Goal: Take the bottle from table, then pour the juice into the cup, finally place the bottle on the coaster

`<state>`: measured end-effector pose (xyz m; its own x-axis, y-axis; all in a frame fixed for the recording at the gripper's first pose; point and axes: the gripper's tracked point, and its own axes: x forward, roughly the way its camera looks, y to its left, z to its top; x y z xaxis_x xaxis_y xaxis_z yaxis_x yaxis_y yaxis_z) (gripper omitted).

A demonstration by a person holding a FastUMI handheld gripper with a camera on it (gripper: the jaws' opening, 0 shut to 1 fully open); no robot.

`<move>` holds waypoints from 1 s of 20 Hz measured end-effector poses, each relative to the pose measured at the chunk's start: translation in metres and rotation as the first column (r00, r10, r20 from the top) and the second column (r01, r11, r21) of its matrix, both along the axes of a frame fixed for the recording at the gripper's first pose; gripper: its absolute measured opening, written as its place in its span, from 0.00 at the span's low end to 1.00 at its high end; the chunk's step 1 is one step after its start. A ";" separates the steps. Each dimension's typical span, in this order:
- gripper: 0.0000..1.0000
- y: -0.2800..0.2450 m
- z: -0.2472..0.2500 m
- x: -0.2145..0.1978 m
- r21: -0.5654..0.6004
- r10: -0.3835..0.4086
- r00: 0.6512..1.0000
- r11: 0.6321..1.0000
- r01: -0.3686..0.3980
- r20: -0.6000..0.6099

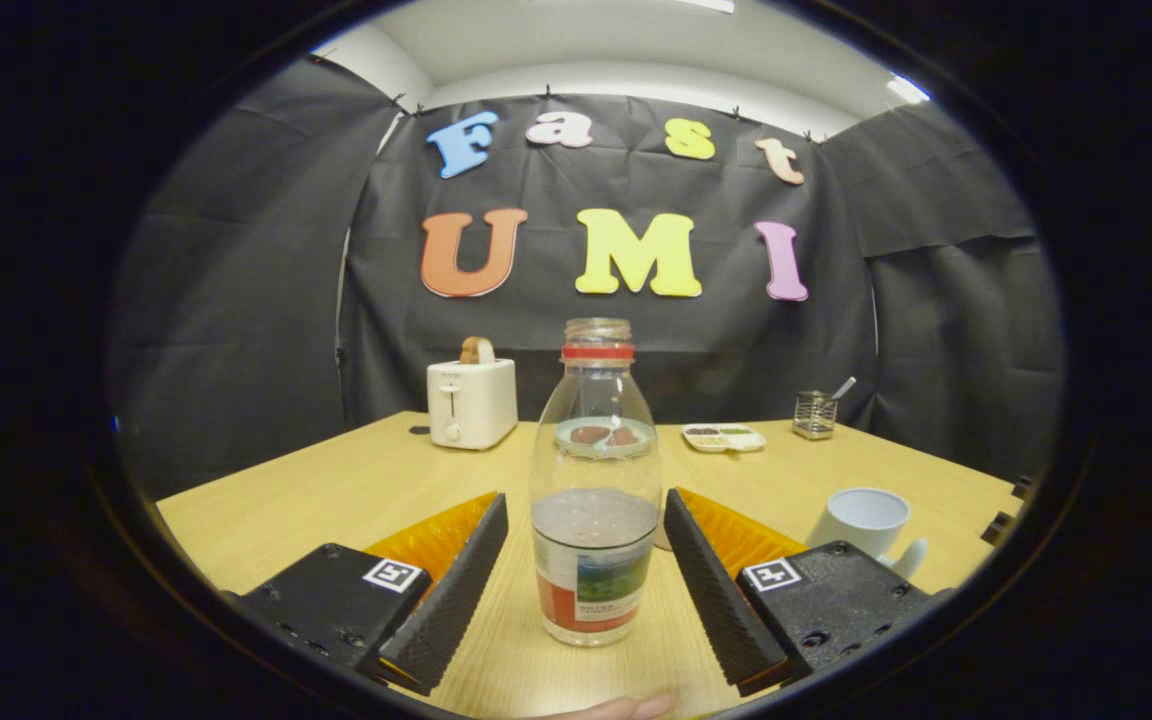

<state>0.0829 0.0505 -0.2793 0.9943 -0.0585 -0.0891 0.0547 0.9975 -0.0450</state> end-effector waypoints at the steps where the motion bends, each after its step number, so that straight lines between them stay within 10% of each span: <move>1: 1.00 0.000 -0.004 0.006 0.007 -0.006 1.000 1.000 0.007 -0.004; 13: 0.80 0.004 -0.008 0.009 0.079 0.013 0.999 0.997 -0.009 -0.041; 20: 0.78 0.008 0.021 0.003 0.337 0.049 0.997 0.941 -0.027 -0.057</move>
